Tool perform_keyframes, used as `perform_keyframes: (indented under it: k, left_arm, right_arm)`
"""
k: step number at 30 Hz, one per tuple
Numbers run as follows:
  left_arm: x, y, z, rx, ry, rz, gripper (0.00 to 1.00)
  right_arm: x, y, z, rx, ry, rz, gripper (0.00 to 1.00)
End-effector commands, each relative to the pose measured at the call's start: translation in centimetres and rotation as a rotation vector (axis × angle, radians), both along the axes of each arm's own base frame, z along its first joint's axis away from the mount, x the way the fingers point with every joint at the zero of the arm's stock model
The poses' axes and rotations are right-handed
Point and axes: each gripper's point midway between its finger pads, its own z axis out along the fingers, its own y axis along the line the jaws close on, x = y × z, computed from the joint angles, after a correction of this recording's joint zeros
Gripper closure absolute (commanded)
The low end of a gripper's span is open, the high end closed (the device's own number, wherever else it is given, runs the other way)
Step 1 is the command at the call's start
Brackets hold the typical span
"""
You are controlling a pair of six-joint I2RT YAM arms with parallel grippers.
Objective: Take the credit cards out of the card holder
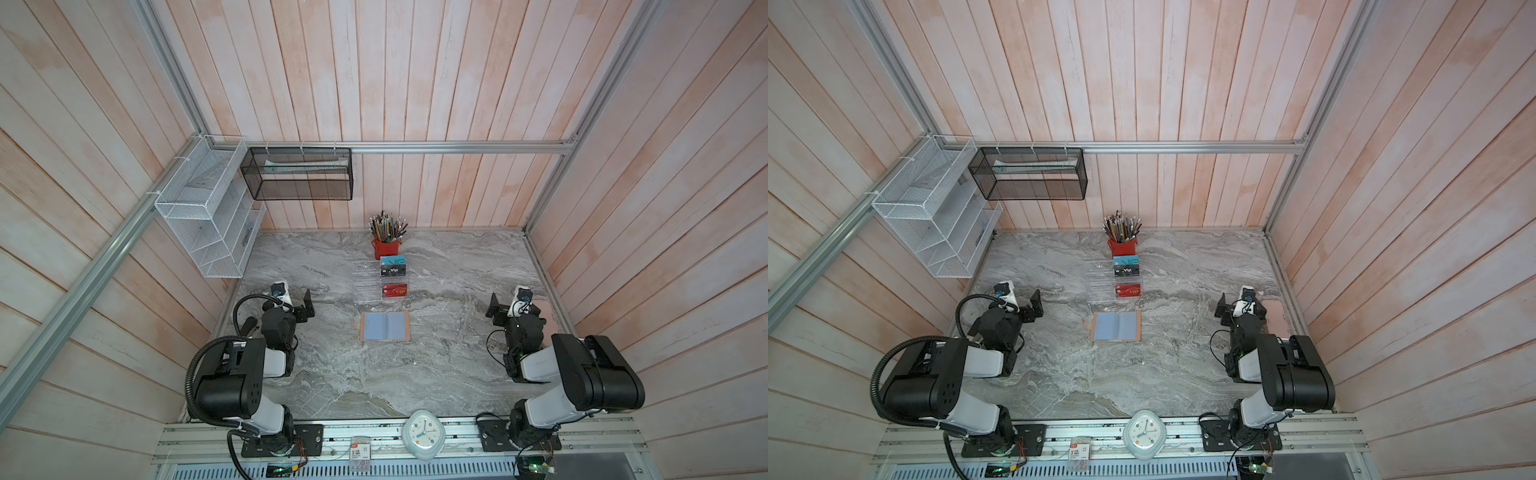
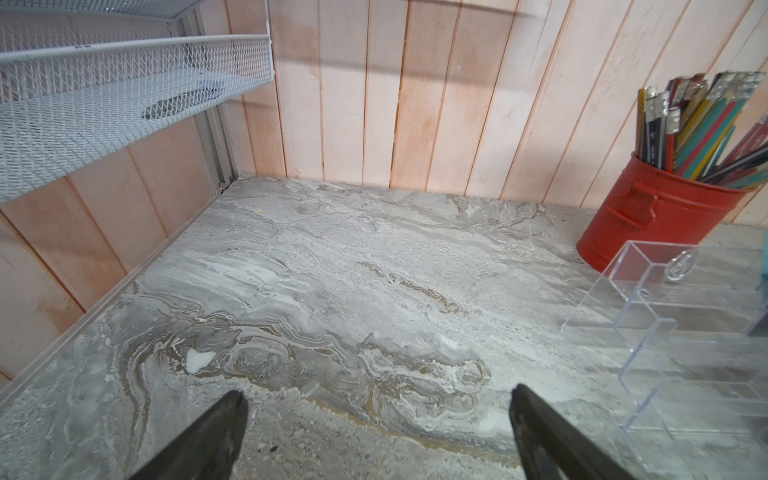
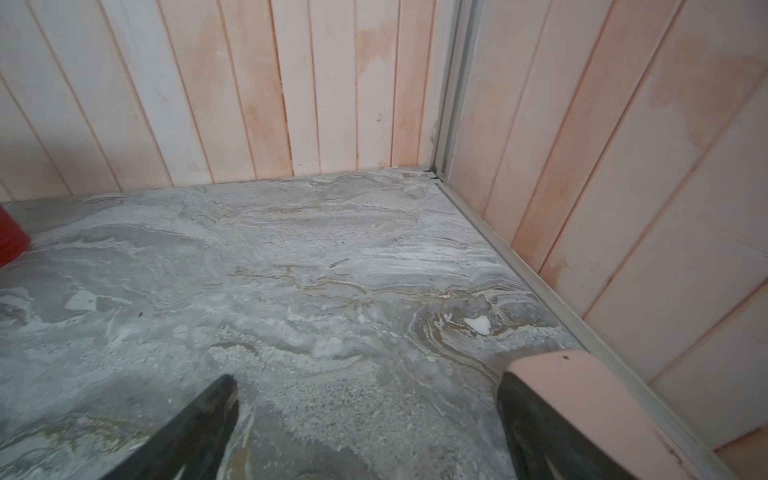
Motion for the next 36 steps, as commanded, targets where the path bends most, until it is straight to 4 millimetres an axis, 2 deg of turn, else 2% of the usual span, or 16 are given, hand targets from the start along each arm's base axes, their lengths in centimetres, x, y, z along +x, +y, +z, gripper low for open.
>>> perform_keyframes:
  k: [1, 22, 28, 36]
  left_arm:
    - [0.51, -0.17, 1.33, 0.021, -0.048, -0.005, 0.0]
    - [0.61, -0.23, 1.29, 0.029, -0.044, -0.002, 0.0]
    - [0.98, -0.98, 1.15, 0.054, -0.032, -0.022, 0.0]
    - [1.04, -0.97, 1.08, 0.052, -0.028, -0.025, 0.0]
  right_arm:
    - [0.59, -0.77, 1.11, 0.032, -0.037, -0.048, 0.02]
    - [0.76, -0.65, 0.96, 0.027, -0.02, -0.043, 0.02]
    - [0.76, -0.69, 0.97, 0.027, -0.02, -0.045, 0.02]
    - [0.76, -0.66, 0.96, 0.028, -0.019, -0.044, 0.02]
